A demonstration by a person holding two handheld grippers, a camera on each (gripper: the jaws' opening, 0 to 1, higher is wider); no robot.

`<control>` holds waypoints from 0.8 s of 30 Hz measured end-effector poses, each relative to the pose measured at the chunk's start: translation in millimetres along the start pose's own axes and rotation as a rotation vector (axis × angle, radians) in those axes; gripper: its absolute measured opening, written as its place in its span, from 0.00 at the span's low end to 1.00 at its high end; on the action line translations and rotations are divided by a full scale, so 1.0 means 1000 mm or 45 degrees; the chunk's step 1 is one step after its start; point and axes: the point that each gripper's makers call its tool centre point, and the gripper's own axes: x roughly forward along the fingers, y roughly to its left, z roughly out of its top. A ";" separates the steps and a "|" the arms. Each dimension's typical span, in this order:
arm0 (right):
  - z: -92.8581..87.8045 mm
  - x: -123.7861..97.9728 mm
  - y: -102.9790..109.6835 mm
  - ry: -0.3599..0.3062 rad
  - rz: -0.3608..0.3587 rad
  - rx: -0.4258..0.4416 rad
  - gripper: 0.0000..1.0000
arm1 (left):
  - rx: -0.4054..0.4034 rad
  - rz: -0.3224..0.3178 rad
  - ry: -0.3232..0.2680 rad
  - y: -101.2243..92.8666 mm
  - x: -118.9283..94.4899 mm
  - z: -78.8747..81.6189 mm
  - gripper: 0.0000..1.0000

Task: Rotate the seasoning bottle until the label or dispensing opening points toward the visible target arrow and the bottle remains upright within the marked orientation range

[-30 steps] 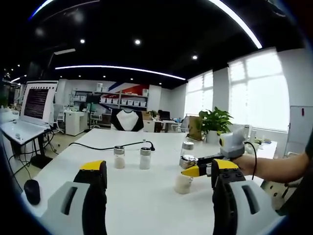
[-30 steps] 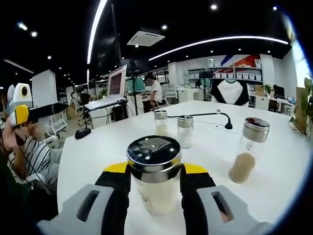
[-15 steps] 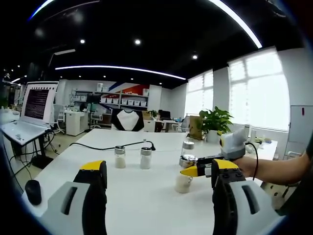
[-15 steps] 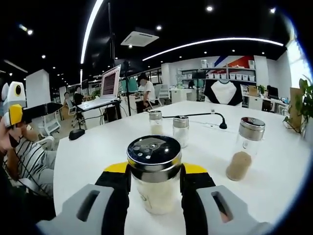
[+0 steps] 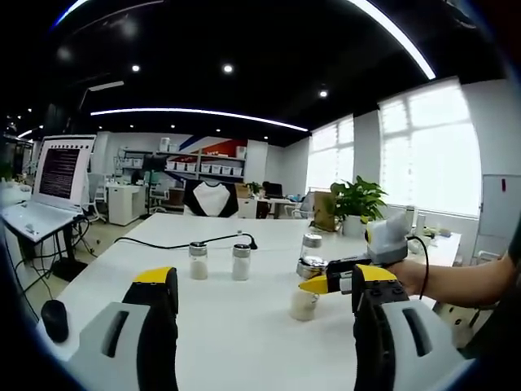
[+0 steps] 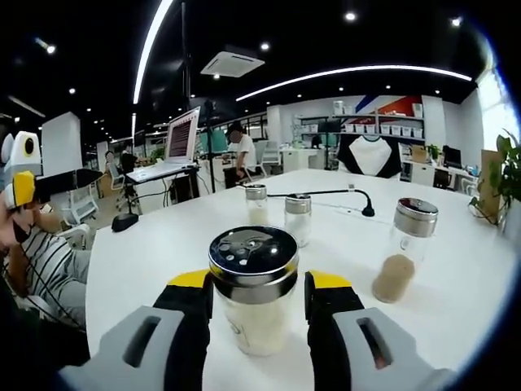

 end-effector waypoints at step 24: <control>0.011 -0.067 -0.010 -0.047 -0.118 0.062 0.53 | -0.013 0.003 0.016 0.000 0.003 -0.009 0.93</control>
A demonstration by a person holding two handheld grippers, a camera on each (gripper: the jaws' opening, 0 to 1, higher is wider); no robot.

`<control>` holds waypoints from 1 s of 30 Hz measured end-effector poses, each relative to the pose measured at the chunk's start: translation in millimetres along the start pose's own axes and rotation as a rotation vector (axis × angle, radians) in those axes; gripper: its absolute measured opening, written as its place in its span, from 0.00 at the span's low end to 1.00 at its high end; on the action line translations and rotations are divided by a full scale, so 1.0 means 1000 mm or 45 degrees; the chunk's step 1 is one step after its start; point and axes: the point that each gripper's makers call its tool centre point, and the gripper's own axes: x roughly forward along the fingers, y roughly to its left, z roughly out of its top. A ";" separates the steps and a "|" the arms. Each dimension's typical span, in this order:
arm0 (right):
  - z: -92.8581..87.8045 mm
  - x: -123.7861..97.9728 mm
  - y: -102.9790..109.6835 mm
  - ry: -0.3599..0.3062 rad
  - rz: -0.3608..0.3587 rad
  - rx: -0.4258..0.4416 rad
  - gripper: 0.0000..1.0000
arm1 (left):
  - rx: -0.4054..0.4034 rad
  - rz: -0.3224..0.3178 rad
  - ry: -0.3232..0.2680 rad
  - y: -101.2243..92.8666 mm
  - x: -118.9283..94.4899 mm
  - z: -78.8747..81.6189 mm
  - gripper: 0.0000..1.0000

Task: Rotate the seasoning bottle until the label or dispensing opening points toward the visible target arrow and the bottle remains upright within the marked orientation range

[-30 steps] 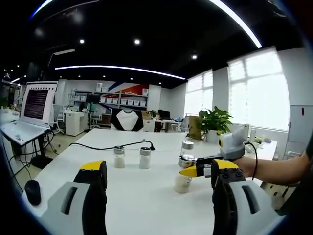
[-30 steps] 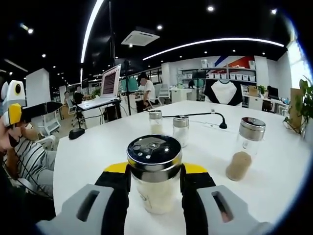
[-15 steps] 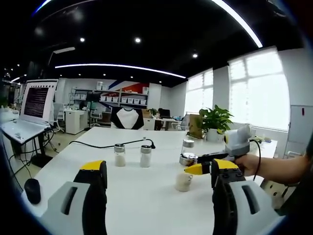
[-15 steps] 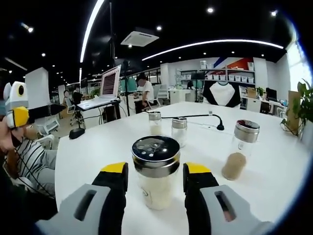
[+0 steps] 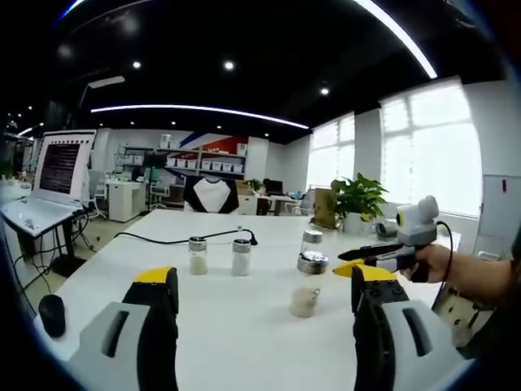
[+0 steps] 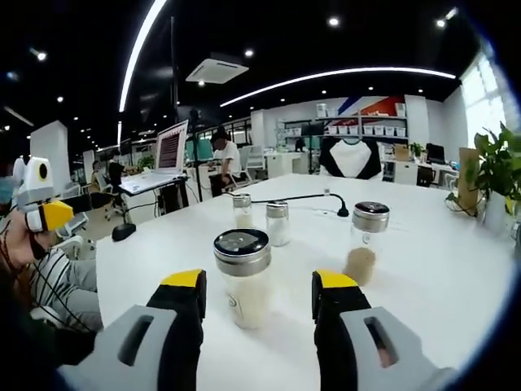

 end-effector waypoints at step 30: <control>-0.006 -0.054 -0.025 -0.071 -0.219 0.057 0.58 | 0.017 -0.034 0.012 -0.011 0.009 -0.006 0.92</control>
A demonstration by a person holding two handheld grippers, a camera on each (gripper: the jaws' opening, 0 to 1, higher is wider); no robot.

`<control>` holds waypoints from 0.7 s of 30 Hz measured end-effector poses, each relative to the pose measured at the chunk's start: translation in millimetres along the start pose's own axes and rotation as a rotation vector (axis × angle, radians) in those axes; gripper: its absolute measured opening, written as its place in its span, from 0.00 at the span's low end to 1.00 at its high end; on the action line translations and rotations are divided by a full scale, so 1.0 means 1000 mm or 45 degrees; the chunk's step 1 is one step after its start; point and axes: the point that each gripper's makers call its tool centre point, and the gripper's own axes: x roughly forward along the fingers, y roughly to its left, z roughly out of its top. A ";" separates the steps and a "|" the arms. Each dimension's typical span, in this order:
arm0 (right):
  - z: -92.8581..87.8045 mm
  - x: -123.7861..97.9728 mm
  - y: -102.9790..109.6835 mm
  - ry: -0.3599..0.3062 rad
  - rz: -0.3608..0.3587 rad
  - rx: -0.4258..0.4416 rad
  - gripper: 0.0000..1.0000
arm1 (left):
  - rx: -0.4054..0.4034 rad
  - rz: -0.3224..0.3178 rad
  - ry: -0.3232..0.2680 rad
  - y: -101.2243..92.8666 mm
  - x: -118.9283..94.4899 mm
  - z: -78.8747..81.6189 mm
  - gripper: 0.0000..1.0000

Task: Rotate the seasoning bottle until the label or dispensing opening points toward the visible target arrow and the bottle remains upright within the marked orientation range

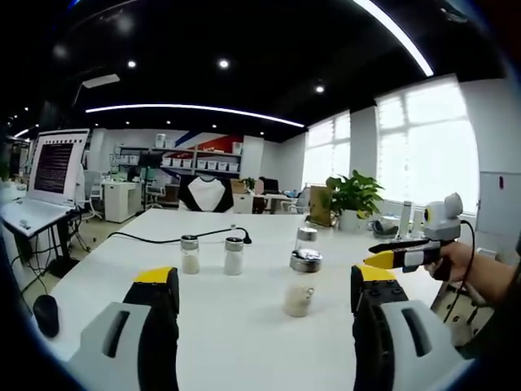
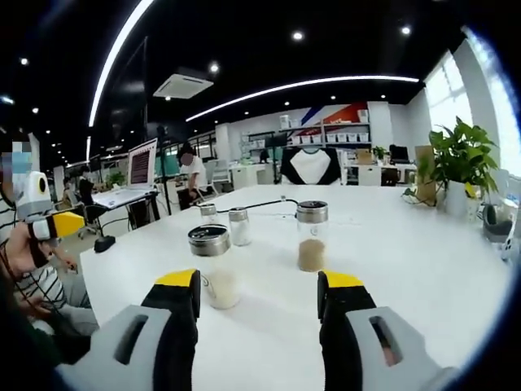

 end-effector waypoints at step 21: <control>0.024 0.033 -0.030 -0.031 -0.044 -0.053 0.60 | 0.028 -0.037 0.026 -0.006 0.006 -0.001 0.92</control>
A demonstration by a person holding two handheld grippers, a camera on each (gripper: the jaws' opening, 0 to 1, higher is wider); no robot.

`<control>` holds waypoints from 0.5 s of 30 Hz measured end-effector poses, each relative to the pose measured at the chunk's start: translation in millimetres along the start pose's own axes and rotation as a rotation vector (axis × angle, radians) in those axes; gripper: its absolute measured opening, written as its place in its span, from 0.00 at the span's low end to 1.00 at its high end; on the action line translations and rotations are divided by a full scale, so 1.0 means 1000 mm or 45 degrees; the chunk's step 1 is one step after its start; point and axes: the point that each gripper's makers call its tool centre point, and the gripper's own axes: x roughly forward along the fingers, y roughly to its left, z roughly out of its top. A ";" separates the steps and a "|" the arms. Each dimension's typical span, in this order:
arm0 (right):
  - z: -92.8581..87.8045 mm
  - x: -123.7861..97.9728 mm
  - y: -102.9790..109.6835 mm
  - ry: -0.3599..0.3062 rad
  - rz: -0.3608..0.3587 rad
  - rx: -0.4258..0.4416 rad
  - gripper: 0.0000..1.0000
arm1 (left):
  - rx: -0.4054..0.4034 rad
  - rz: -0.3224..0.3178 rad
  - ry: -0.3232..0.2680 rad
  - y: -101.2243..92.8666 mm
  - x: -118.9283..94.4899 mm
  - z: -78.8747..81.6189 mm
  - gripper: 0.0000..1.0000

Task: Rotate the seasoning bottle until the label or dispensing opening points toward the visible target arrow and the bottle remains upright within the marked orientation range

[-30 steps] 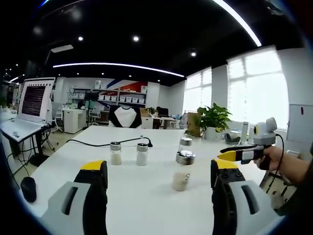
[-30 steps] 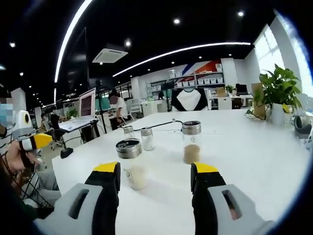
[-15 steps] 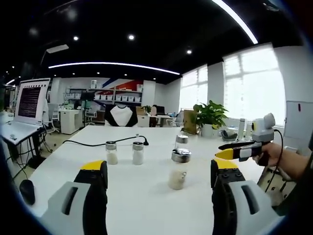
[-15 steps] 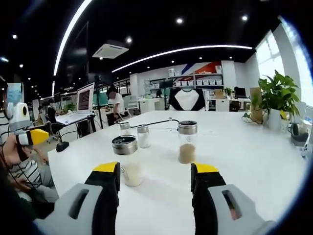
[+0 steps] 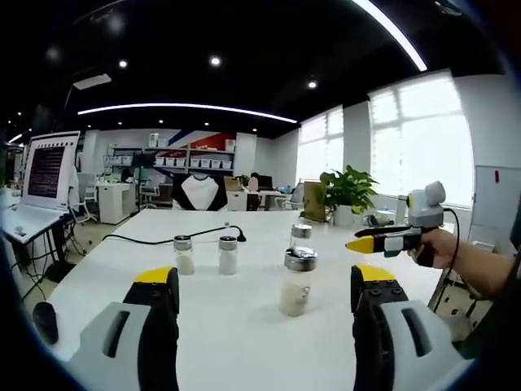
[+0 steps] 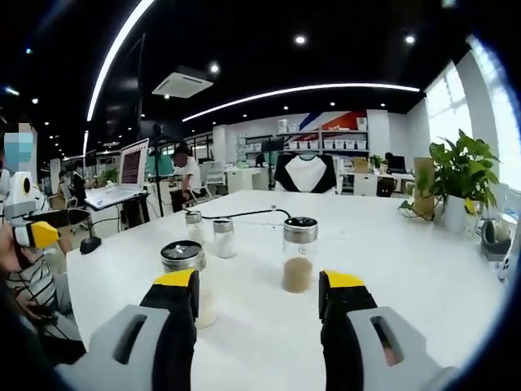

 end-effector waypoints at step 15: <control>0.022 0.048 -0.033 -0.025 -0.018 -0.040 0.62 | 0.011 0.020 0.007 0.008 -0.003 -0.001 0.92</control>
